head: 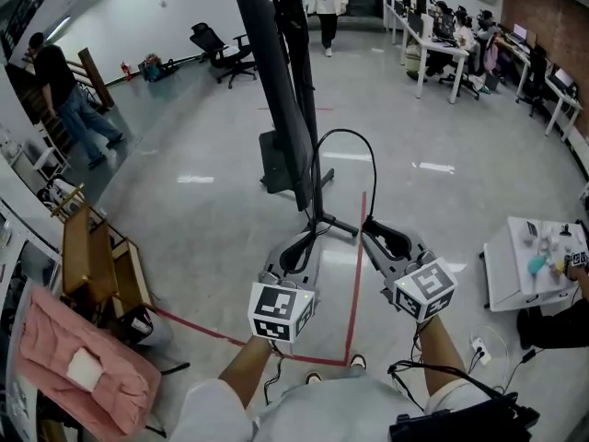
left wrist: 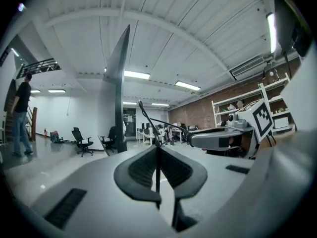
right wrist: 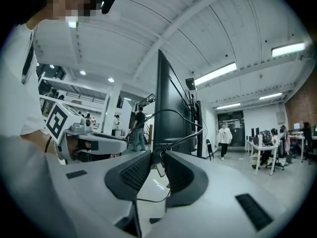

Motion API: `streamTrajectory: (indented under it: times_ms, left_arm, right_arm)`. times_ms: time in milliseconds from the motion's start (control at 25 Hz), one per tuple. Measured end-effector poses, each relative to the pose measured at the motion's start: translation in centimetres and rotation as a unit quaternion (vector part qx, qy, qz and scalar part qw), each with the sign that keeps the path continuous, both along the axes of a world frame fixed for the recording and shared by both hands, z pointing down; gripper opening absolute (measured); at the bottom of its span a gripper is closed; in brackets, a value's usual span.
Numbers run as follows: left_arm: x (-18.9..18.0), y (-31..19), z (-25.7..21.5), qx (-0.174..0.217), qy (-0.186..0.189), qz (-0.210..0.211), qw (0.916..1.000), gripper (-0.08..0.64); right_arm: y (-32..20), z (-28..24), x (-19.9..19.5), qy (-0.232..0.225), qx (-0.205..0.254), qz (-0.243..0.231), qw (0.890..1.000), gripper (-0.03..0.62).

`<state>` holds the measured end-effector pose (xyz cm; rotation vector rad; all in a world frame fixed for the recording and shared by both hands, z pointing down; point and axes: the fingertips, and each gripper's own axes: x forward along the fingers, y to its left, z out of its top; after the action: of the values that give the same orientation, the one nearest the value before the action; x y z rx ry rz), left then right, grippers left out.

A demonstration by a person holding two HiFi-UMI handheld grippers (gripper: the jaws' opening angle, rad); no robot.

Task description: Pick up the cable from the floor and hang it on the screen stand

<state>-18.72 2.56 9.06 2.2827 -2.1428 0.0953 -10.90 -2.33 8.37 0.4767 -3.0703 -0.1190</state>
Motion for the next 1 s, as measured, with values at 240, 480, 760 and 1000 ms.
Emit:
streamTrajectory:
  times_ms: [240,480,760,1000]
  left_arm:
    - [-2.5,0.3,-7.2,0.066,-0.013,-0.04,0.9969,0.02]
    - [-3.9,1.1,-13.8,0.123,-0.044,-0.065,0.9893,0.02]
    - [-5.9,1.5,-20.9,0.174,-0.082,-0.103,0.9759,0.02]
    - [-8.0,2.0,-25.5,0.201,-0.069,-0.138,0.9674,0.02]
  right_arm:
    - [0.3,-7.3,-2.9,-0.045,0.057,-0.03,0.997,0.1]
    - [0.9,-13.4,-4.9,-0.084,0.097,-0.061,0.99,0.1]
    - [1.1,-20.2,-6.9,-0.126,0.134,-0.08,0.98,0.1]
    - [1.8,-25.8,-8.2,-0.152,0.169,-0.085,0.97,0.1]
